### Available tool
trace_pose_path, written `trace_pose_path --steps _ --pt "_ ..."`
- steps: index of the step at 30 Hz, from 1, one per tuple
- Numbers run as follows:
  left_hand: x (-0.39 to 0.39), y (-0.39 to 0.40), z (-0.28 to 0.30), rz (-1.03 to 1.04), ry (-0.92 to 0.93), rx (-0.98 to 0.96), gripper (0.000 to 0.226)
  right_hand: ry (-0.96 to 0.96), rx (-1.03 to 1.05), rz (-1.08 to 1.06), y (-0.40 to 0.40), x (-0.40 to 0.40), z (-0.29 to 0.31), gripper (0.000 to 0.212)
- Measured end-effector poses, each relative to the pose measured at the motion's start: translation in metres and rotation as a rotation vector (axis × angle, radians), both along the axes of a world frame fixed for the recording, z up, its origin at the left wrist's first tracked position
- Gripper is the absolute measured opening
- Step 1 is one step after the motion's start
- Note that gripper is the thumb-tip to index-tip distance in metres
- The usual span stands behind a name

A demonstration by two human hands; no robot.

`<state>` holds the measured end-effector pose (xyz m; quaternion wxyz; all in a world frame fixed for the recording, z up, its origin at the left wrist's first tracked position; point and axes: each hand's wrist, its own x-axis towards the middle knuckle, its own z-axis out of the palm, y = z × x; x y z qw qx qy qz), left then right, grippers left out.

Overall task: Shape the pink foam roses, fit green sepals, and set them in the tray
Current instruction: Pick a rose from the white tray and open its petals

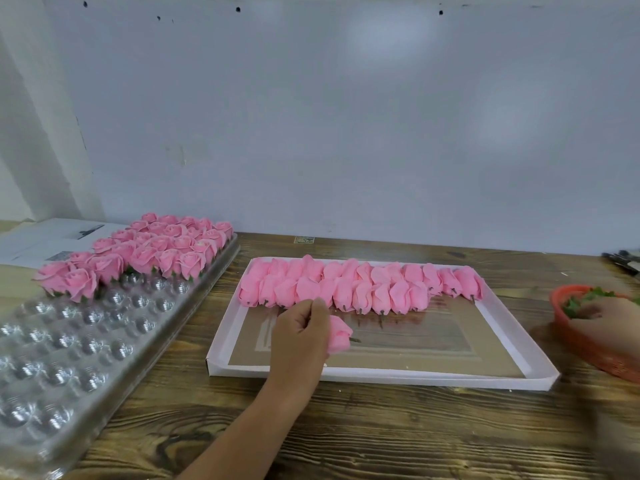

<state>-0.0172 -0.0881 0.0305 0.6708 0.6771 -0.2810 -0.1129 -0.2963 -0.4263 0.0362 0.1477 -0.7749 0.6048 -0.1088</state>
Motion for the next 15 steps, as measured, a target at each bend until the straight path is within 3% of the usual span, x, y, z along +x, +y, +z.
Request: trace_pose_path --steps 6,10,15 --pt "0.003 -0.001 -0.001 -0.004 0.039 0.012 0.045 -0.168 0.177 0.009 -0.061 -0.015 -0.046 0.050" --pt "0.005 -0.002 -0.002 0.011 0.092 0.002 0.044 -0.148 0.159 0.074 -0.065 -0.022 -0.051 0.029" --pt "0.006 -0.002 -0.006 -0.024 0.081 0.012 0.046 -0.174 0.130 0.006 -0.052 -0.011 -0.040 0.043"
